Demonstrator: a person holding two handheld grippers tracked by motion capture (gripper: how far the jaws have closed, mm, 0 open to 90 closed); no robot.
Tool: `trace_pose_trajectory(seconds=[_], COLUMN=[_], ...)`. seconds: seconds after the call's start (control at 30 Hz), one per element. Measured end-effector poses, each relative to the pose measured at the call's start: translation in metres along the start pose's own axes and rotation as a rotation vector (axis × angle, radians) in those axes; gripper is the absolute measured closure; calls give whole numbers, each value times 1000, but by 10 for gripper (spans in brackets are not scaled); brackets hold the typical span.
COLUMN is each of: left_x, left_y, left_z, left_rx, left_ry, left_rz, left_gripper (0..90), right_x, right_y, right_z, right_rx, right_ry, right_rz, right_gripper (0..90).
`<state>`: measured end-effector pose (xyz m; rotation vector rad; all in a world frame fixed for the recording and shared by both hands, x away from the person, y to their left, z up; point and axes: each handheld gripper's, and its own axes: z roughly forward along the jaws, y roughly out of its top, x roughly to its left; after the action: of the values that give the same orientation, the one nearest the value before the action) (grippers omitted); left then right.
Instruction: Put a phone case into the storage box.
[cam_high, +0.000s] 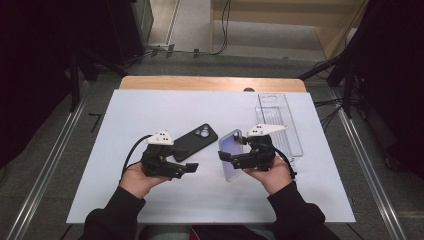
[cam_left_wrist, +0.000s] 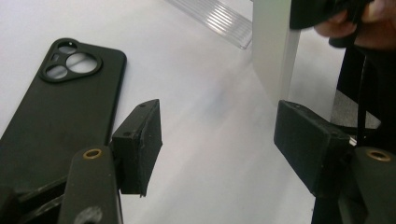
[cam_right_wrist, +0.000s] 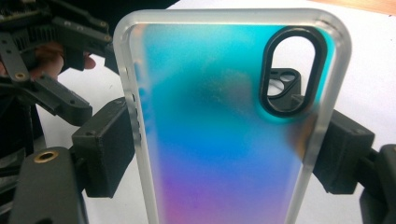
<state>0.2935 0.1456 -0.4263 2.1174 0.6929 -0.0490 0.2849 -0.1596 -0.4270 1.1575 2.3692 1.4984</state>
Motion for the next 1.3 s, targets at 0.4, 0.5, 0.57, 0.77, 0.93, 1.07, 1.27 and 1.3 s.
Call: trace_pose_trajectory(seconds=[0.4, 0.5, 0.57, 0.77, 0.93, 1.07, 1.27, 1.3], left_x=[12, 13, 13, 11, 9, 12, 15, 15], left_y=[-30, -36, -38, -45, -49, -52, -58, -59], left_z=[-16, -17, -19, -25, -27, -30, -36, -37], left_rx=[4, 12, 20, 18, 14, 16, 4, -1], left_ry=[19, 23, 26, 26, 33, 43, 52, 53], left_rz=[-39, -40, -43, -53, -59, -71, -111, -114], left_gripper=[328, 328, 328, 327, 328, 328, 327, 328], right_x=[-10, -13, -14, -19, -23, -26, -32, -34], right_y=[2, 3, 4, 8, 14, 20, 29, 31], right_z=[-12, -14, -17, -25, -33, -38, -46, -47], right_rx=[-21, -21, -27, -43, -64, -67, -85, -90], right_ry=[5, -1, -9, -32, -52, -69, -101, -106], right_rz=[22, 25, 32, 52, 62, 67, 73, 73], right_gripper=[167, 167, 167, 167, 167, 167, 167, 167])
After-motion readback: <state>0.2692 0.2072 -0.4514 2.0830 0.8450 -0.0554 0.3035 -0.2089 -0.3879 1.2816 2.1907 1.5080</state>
